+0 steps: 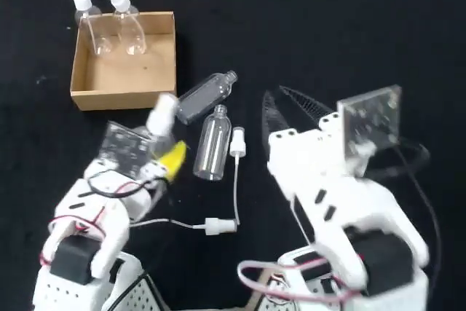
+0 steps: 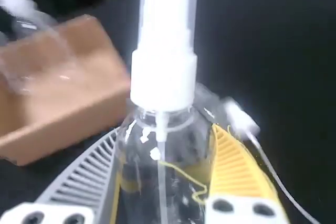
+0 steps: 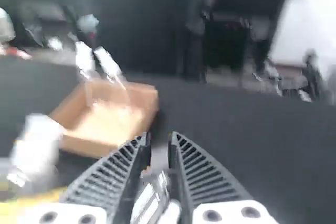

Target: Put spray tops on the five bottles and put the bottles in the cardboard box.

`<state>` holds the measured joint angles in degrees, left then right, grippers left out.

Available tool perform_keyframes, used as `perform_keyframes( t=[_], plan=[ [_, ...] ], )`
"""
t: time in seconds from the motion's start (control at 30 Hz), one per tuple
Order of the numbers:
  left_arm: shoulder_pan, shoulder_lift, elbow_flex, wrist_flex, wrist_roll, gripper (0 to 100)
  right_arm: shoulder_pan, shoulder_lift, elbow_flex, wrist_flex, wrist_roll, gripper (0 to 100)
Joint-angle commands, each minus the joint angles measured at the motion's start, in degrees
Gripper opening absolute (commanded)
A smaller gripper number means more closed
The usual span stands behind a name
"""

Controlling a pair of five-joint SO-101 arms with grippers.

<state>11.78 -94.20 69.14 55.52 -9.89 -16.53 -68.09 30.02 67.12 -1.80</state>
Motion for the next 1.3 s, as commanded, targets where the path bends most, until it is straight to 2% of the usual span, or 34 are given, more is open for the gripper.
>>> perform_keyframes(
  t=[0.0, 0.2, 0.4, 0.53, 0.7, 1.0, 1.2, 1.27],
  plan=[
    [-5.05, 0.18, -8.66, -2.64, 0.35, 10, 3.08, 0.48, 9.27, -3.60, 0.44, 5.7],
    [-11.03, 4.22, -10.86, -8.97, 0.26, 10, 2.81, 0.40, 27.65, -17.14, 0.00, 5.6],
    [-15.87, 21.71, -19.38, -15.38, 0.26, 10, 2.81, 0.04, 40.13, -27.16, 0.00, 5.4],
    [-16.57, 32.88, -24.57, -22.95, 0.44, 10, 2.81, 0.04, 45.23, -31.65, 0.00, 5.4],
    [-16.31, 44.04, -25.71, -35.78, 0.44, 10, 2.81, 0.04, 46.81, -32.70, 0.00, 5.4],
    [-16.31, 58.99, -25.80, -49.67, 0.53, 10, 2.81, 0.31, 46.90, -32.62, 0.00, 5.4],
    [-13.41, 69.98, -26.77, -64.35, 0.53, 10, 2.81, 0.31, 46.90, -32.62, 0.00, 5.4],
    [-13.49, 73.93, -28.97, -65.67, 0.53, 10, 2.81, 0.31, 46.90, -32.62, 0.00, 5.4]
  ],
)
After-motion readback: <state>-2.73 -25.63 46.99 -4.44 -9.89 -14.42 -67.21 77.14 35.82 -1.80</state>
